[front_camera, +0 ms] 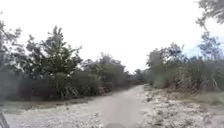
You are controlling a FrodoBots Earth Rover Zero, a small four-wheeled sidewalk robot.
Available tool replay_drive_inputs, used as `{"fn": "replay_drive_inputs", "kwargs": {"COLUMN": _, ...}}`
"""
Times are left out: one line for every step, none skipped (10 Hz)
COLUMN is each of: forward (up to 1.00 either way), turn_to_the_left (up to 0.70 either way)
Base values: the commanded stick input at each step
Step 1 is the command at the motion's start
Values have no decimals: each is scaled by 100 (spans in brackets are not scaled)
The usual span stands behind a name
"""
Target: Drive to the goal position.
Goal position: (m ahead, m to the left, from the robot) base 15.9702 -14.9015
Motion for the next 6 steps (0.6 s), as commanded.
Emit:
{"fn": "replay_drive_inputs", "kwargs": {"forward": 85, "turn_to_the_left": 0}}
{"fn": "replay_drive_inputs", "kwargs": {"forward": 85, "turn_to_the_left": 0}}
{"fn": "replay_drive_inputs", "kwargs": {"forward": 85, "turn_to_the_left": 0}}
{"fn": "replay_drive_inputs", "kwargs": {"forward": 85, "turn_to_the_left": 0}}
{"fn": "replay_drive_inputs", "kwargs": {"forward": 85, "turn_to_the_left": 0}}
{"fn": "replay_drive_inputs", "kwargs": {"forward": 85, "turn_to_the_left": 0}}
